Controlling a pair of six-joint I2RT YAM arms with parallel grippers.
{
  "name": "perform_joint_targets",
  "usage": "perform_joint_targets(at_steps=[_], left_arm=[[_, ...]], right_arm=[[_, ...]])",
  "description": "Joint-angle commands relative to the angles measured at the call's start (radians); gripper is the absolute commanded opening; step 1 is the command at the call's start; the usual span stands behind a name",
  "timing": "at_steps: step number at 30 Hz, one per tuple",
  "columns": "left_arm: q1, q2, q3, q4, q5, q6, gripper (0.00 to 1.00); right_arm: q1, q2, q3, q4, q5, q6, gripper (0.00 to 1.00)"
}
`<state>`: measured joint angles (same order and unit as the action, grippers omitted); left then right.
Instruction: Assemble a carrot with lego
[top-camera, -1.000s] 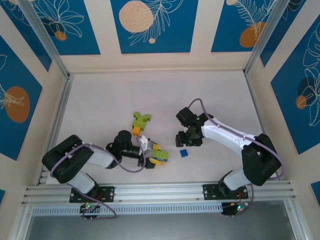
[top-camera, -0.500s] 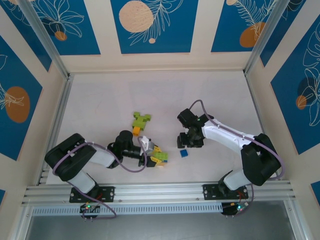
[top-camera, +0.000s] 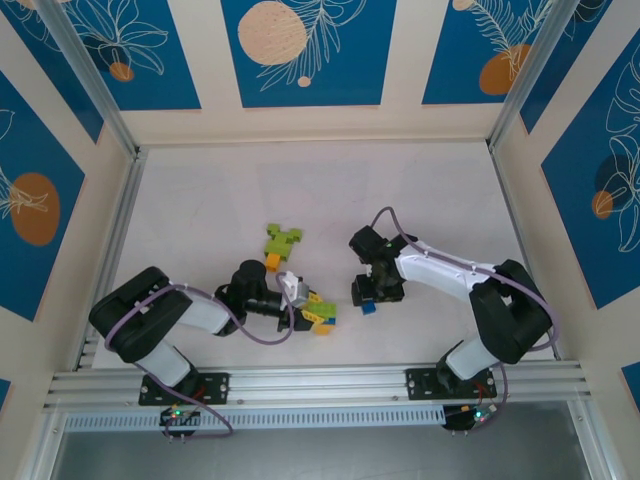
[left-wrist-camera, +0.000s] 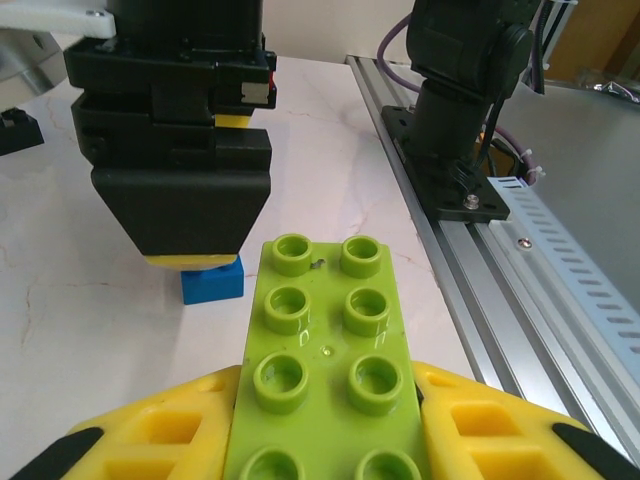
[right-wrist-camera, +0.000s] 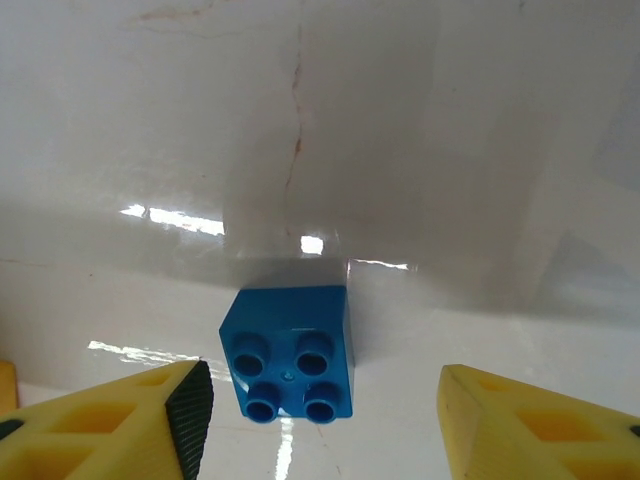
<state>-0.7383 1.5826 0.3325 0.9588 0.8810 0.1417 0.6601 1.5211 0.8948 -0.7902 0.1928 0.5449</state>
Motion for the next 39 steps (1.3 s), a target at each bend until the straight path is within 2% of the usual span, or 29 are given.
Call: perform_joint_targets(at_steps=[1,8,15,20,26,34,39], left_arm=[[-0.014,-0.019,0.009,-0.035,-0.002,0.03,0.36],[-0.013,-0.018,0.009,-0.046,-0.016,0.04,0.36],[-0.013,-0.024,0.01,-0.06,-0.027,0.048,0.36],[-0.014,-0.026,0.01,-0.063,-0.029,0.048,0.36],[-0.014,-0.026,0.013,-0.072,-0.033,0.05,0.36],[-0.022,-0.021,0.019,-0.104,-0.058,0.074,0.36],[-0.025,-0.021,0.016,-0.109,-0.07,0.083,0.36]], right_arm=[[0.003,0.03,0.007,0.008,-0.039,-0.032,0.62],[0.0,0.057,-0.013,0.043,-0.058,-0.036,0.57],[-0.005,0.062,-0.007,0.04,-0.062,-0.043,0.47],[-0.005,0.064,-0.018,0.04,-0.07,-0.045,0.47],[-0.007,0.047,-0.035,0.041,-0.077,-0.035,0.38],[-0.016,-0.046,-0.014,-0.016,-0.098,-0.001,0.34],[-0.007,-0.143,0.077,-0.139,-0.115,0.056,0.32]])
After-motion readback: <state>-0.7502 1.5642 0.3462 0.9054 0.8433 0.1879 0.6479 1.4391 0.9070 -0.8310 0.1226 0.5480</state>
